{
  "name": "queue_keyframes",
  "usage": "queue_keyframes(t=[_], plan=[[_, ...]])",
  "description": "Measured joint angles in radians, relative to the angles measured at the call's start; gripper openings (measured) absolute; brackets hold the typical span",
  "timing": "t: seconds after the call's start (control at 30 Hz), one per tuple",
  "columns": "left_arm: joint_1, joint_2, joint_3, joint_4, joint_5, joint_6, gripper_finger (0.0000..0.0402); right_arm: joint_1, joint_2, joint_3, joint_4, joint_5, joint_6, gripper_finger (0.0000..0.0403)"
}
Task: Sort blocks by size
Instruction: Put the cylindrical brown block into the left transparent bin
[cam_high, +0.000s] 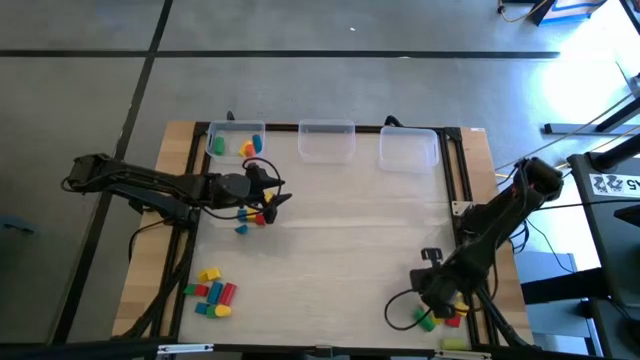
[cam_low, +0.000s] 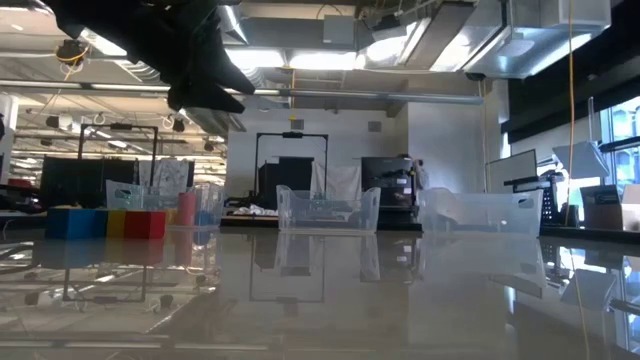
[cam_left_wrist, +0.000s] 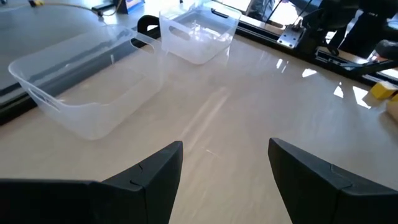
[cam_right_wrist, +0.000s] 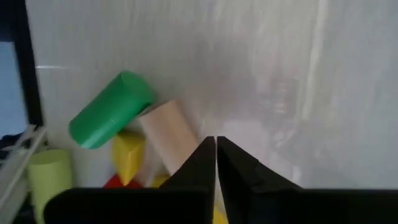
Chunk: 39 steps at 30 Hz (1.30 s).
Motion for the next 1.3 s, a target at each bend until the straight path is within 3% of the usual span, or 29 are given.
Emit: queue_keyframes(t=[0.13,0.43,0.57,1.1,1.3], plan=[[0.000,0.000,0.000,0.000,0.000,0.037,0.0235,-0.002,0.004,0.000,0.034,-0.038,0.018,0.0064],[-0.004,0.000,0.000,-0.005,0.076,0.099,0.0235,0.040,0.009,0.008,0.100,-0.033,0.032,0.0206],[-0.005,0.000,0.000,-0.021,0.077,0.106,0.0235,0.063,0.019,0.008,0.100,-0.056,0.034,0.0238],[-0.006,0.000,0.000,-0.055,0.077,0.102,0.0235,0.076,0.191,0.008,0.094,-0.059,-0.108,0.0243],[-0.006,0.000,0.000,-0.054,0.077,0.099,0.0235,0.076,0.194,0.008,0.086,0.040,-0.193,0.0197]])
